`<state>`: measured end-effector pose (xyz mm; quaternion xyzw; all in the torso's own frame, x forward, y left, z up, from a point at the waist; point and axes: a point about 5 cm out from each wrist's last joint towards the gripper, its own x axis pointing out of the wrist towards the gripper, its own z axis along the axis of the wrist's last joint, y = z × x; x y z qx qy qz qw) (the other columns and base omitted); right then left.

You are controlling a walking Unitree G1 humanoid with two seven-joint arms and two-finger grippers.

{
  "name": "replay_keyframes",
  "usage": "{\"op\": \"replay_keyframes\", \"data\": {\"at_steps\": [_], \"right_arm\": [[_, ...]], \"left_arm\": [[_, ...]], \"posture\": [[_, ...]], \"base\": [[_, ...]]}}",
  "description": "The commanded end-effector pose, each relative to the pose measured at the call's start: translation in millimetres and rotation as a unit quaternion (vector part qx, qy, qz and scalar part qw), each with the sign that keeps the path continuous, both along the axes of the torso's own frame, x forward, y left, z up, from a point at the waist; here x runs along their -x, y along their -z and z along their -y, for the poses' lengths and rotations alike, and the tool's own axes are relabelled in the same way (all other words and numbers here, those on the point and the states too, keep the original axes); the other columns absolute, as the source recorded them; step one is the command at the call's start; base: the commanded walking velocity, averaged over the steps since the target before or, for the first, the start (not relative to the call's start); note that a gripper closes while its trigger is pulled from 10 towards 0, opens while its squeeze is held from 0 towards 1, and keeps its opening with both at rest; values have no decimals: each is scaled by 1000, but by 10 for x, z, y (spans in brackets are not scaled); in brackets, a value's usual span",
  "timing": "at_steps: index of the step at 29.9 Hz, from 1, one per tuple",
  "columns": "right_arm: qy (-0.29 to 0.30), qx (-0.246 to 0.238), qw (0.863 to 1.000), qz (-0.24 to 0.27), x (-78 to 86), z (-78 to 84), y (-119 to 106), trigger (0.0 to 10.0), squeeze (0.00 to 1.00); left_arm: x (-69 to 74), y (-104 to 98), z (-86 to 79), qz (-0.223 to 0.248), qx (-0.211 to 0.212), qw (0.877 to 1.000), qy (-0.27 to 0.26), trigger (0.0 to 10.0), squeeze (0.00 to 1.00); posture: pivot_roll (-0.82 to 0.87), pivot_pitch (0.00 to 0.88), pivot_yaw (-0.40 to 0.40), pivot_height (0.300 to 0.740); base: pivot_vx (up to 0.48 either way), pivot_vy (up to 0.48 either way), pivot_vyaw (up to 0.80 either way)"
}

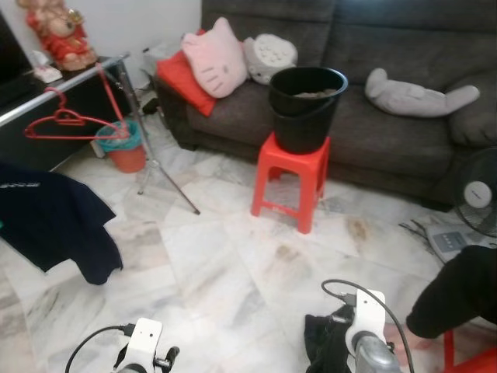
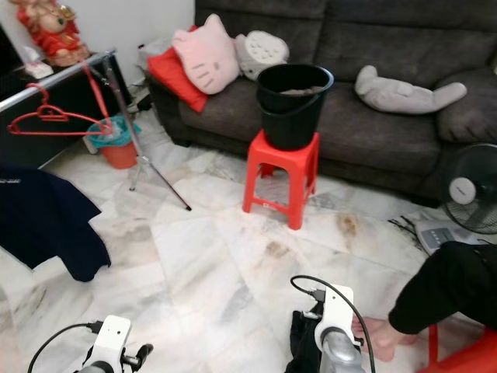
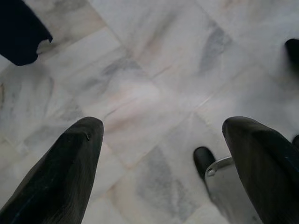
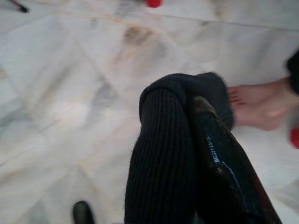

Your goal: Hang hanger

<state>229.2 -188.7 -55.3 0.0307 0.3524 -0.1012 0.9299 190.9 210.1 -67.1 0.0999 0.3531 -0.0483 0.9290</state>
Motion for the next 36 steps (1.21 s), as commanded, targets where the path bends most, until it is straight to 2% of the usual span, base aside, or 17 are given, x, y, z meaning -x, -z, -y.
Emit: {"op": "replay_keyframes", "data": {"at_steps": [1, 18, 28, 34, 35, 36], "right_arm": [[-2, 0, 1000, 9, -33, -8, -24, 10000, 0], [0, 1, 1000, 9, -32, -8, -23, 10000, 0], [5, 5, 1000, 14, -41, 15, -35, 10000, 0], [30, 42, 998, 25, -77, 176, -95, 10000, 0], [39, 60, 997, 28, -84, 235, -116, 10000, 0], [81, 122, 988, 37, -98, 441, -197, 10000, 0]], "left_arm": [[7, -6, -41, 1, 2, 1000, -8, 10000, 0], [-6, -18, -31, 7, 3, 1000, -3, 10000, 0], [8, -5, -28, 1, -1, 1000, -1, 10000, 0], [11, -3, -28, 0, -1, 1000, 0, 10000, 0], [12, -3, -28, 0, -1, 1000, 0, 10000, 0], [13, -3, -31, 0, -2, 1000, -1, 10000, 0]], "posture": [[-74, 0, 43, 740], [-74, 0, 44, 740], [-73, 0, 44, 740], [-70, 0, 43, 740], [-70, 0, 43, 740], [-66, 0, 42, 740]], "base": [[0, 382, 0], [0, 368, 0], [0, 0, 0], [0, 0, 0], [0, 0, 0], [0, 0, 0]]}}
